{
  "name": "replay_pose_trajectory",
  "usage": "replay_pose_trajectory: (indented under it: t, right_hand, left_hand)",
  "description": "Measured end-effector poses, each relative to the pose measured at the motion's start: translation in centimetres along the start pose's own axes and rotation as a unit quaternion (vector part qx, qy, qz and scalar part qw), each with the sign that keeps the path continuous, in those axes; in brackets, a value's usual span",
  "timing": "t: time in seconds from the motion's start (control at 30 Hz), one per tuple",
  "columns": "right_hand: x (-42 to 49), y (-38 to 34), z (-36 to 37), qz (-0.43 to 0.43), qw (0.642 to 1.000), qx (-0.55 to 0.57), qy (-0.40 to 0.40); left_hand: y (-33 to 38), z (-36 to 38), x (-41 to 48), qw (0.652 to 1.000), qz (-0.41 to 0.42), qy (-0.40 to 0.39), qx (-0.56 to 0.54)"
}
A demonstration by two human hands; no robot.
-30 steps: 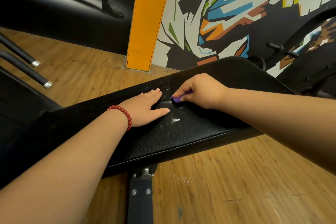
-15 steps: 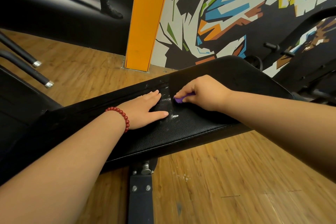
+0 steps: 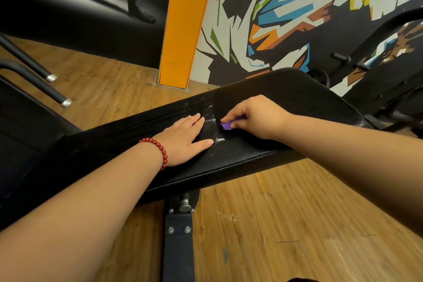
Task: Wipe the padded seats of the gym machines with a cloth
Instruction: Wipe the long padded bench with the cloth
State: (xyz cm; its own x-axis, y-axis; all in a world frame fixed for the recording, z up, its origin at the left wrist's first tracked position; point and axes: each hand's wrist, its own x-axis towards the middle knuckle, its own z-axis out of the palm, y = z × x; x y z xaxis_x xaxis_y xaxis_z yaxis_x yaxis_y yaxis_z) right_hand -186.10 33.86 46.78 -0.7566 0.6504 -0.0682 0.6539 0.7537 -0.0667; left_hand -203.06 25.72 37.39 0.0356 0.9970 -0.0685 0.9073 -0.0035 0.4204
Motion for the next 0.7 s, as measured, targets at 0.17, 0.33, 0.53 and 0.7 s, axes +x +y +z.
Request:
replay_pose_trajectory:
  t: [0.17, 0.33, 0.53, 0.7]
  right_hand:
    - [-2.5, -0.5, 0.0, -0.027, 0.998, 0.039, -0.049]
    - [-2.9, -0.3, -0.4, -0.057, 0.996, 0.021, -0.058]
    - [-1.3, 0.4, -0.2, 0.02, 0.999, -0.013, 0.031]
    - [-4.7, -1.1, 0.3, -0.044, 0.998, 0.026, -0.031]
  left_hand:
    - [0.0, 0.2, -0.5, 1.0, 0.003, -0.003, -0.001]
    - [0.1, 0.4, -0.6, 1.0, -0.005, -0.001, -0.029]
    - [0.1, 0.9, -0.7, 0.999, -0.006, 0.005, -0.032]
    - [0.2, 1.4, -0.8, 1.0, 0.0, 0.0, -0.014]
